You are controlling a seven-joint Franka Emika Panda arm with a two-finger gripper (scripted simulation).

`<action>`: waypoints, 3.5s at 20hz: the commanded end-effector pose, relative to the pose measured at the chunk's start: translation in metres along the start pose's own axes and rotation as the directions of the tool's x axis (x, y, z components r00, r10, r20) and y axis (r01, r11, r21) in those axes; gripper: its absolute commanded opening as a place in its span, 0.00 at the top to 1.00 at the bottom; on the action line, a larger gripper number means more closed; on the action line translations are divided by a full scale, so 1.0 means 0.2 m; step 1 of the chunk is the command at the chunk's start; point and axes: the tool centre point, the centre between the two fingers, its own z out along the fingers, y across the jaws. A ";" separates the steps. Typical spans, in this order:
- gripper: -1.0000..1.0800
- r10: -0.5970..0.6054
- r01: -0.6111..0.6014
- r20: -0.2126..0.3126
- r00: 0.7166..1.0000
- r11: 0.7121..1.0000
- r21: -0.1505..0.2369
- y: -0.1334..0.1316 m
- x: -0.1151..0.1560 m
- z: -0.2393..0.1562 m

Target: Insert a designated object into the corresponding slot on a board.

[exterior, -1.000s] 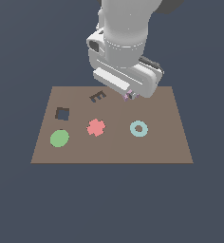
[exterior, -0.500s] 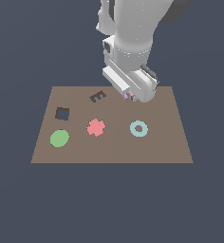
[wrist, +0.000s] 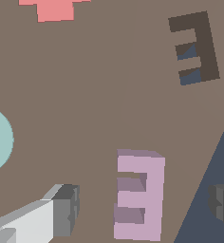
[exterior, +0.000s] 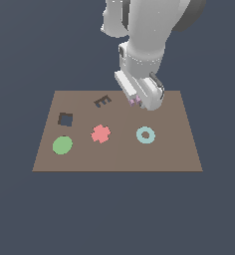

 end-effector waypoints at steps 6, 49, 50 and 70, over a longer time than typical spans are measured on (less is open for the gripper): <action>0.04 0.065 -0.065 0.001 0.998 0.998 0.001 0.00 -0.03 0.03; 1.00 0.047 -0.047 0.001 0.999 0.999 0.001 0.01 -0.01 0.11; 1.00 0.043 -0.043 0.001 0.999 0.999 0.001 0.01 0.00 0.11; 1.00 -0.146 0.146 0.001 0.989 0.989 0.001 0.23 0.43 0.08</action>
